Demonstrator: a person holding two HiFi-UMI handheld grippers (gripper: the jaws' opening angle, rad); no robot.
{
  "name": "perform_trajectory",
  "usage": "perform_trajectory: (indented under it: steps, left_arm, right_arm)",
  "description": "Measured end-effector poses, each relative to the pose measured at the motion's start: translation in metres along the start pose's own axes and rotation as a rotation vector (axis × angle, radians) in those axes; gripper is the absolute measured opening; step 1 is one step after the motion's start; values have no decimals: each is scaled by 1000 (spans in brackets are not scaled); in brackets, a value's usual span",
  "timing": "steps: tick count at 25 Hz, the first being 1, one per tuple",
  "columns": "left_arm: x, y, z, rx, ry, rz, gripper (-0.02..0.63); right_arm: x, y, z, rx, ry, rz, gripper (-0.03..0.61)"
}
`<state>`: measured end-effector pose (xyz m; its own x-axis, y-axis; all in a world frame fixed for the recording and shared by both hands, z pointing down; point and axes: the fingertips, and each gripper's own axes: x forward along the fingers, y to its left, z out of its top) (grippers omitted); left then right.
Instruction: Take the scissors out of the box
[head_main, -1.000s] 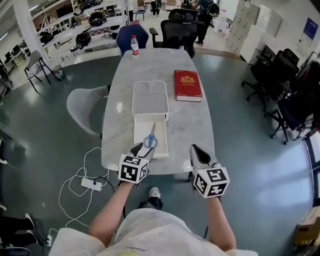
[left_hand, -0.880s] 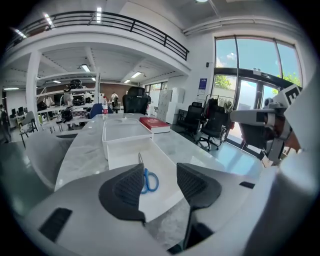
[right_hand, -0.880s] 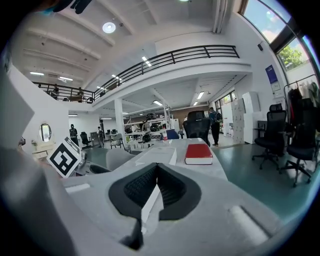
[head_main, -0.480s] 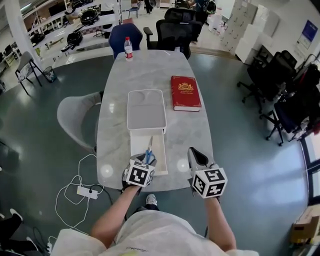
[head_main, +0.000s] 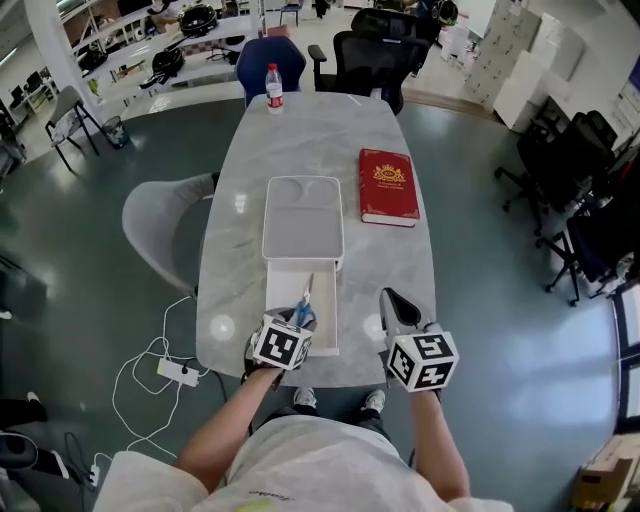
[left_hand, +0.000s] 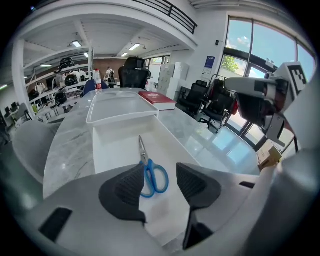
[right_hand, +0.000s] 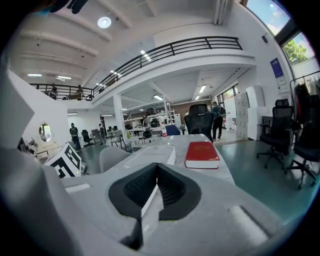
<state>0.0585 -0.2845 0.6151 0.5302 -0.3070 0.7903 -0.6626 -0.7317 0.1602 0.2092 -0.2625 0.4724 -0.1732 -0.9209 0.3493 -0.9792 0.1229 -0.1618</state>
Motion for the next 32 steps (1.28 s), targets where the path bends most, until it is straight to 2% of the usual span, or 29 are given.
perform_trajectory:
  steps: [6,13,24,27,32]
  left_arm:
    - [13,1,-12,-3,79,60,199]
    - [27,9,-15,-116,139,136,181]
    - [44,17,-25,-168,239,190,178]
    - [49,18,-27,-161,270,199,173]
    - [51,22,-21,-150,273,208,167]
  right_arm:
    - [22,-9,-5,-18,38,119,5]
    - [37,-30,3,-42,65,219,5]
    - [49,-59,9,-36,76,274,5]
    - [51,-63,9,-37,79,284,5]
    - [54,-65,9,-43,86,298,5]
